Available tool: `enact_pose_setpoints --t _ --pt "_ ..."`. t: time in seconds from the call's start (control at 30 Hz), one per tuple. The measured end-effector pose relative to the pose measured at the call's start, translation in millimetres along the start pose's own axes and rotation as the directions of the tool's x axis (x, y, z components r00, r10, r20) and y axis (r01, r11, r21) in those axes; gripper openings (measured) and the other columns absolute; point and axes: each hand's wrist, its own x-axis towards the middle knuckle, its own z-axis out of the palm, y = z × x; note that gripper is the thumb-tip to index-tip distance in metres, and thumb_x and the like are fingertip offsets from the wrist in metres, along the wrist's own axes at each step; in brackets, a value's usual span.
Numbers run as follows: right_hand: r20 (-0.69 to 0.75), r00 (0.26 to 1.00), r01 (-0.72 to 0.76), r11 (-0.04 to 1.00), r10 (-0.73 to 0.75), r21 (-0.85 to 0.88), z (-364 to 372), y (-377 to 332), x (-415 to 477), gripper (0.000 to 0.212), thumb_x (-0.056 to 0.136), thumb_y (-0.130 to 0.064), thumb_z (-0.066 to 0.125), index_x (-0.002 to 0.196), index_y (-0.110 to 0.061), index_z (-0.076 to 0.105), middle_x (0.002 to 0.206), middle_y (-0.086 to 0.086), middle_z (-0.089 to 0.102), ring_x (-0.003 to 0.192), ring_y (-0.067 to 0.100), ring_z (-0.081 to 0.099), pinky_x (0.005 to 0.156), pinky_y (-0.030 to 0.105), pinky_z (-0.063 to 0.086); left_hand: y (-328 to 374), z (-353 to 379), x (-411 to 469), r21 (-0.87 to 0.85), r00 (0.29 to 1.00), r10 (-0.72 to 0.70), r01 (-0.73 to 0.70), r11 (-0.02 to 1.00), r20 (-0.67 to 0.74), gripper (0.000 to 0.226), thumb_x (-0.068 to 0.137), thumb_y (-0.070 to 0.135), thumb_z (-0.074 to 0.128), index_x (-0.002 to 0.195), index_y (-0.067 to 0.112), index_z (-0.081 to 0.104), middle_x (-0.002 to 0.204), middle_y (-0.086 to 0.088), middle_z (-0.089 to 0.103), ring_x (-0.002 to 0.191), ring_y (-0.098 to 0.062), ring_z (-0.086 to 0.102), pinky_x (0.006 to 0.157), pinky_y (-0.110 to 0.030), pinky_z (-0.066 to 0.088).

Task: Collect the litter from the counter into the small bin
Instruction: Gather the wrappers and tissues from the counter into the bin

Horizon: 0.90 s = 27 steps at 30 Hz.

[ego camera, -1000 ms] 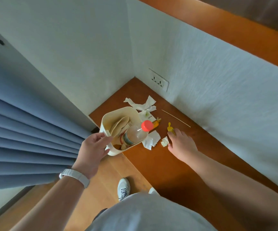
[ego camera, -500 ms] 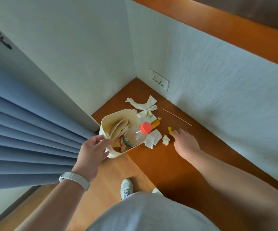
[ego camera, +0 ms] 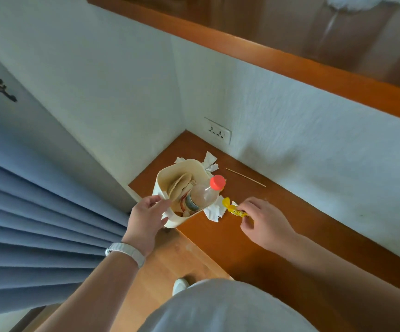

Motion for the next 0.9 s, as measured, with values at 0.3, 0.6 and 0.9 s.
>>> enact_pose_setpoints --t 0.3,0.6,0.9 --pt "-0.131 0.934 0.329 0.943 -0.332 -0.047 -36.1 -84.9 20.6 0.02 0.086 -0.015 0.063 0.106 -0.013 0.062 0.104 0.001 0.064 0.092 0.017 0.061 0.08 0.029 0.055 6.6 4.7 3.8 -0.024 0.997 0.033 -0.032 0.999 0.068 0.031 0.094 0.022 0.073 0.123 0.011 0.069 0.112 -0.01 0.071 0.111 -0.022 0.067 0.101 -0.043 0.058" --pt "0.054 0.93 0.368 0.918 -0.364 -0.147 -9.8 -119.5 53.1 0.016 0.088 -0.008 0.062 0.103 -0.014 0.062 0.099 0.001 0.063 0.089 0.02 0.056 0.077 0.033 0.053 5.7 -21.9 -0.8 0.005 0.995 0.057 -0.058 0.998 0.086 0.034 0.096 0.025 0.071 0.127 0.011 0.066 0.116 -0.007 0.071 0.112 -0.024 0.067 0.103 -0.043 0.058" --pt "0.067 0.933 0.359 0.926 -0.353 -0.119 12.2 -133.4 57.5 0.014 0.09 -0.009 0.056 0.101 -0.013 0.062 0.096 0.002 0.062 0.085 0.021 0.055 0.072 0.035 0.053 4.2 -55.4 7.3 -0.059 0.996 0.029 -0.025 0.998 0.081 0.038 0.096 0.022 0.07 0.13 0.008 0.066 0.115 -0.012 0.07 0.112 -0.024 0.066 0.103 -0.044 0.057"
